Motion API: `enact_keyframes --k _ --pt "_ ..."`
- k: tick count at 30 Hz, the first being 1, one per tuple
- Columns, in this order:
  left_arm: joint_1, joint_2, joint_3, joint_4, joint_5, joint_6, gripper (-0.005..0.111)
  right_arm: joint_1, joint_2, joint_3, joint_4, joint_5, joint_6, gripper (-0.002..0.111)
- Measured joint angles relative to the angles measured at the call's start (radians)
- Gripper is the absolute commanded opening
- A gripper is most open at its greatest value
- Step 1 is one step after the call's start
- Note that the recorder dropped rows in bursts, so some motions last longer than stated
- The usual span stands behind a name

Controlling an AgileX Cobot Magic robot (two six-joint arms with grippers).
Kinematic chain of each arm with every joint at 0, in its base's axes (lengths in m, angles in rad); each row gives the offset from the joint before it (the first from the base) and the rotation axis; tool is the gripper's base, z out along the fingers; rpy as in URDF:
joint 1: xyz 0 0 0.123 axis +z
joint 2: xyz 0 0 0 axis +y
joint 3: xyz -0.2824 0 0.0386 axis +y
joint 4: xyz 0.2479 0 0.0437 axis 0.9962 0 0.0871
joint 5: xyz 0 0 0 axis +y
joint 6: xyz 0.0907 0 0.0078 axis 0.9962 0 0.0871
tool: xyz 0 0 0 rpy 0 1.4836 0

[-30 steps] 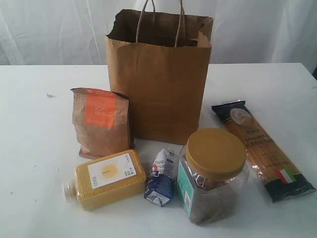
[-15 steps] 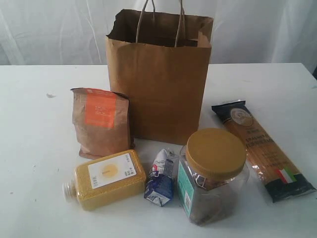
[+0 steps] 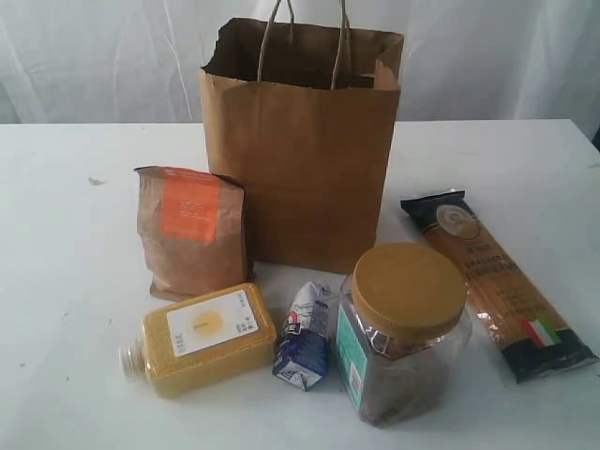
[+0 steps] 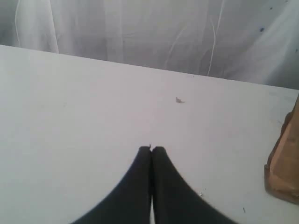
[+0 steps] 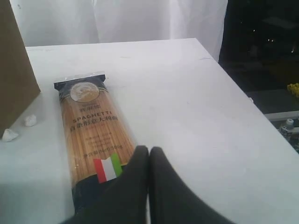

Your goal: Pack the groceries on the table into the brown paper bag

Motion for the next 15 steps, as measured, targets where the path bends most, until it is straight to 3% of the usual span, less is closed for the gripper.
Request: enact_keyframes --k 3,7,15 --pt "0.0 -0.002 0.013 0.0 0.011 0.0 0.0 0.0 0.0 0.0 0.0 0.0 0.0 0.0" --pt "0.0 -0.002 0.017 0.025 0.168 0.005 0.0 0.0 0.0 0.0 0.0 0.002 0.0 0.0" --pt "0.0 -0.002 0.018 0.041 0.199 0.001 0.0 0.0 0.0 0.0 0.0 0.002 0.0 0.0"
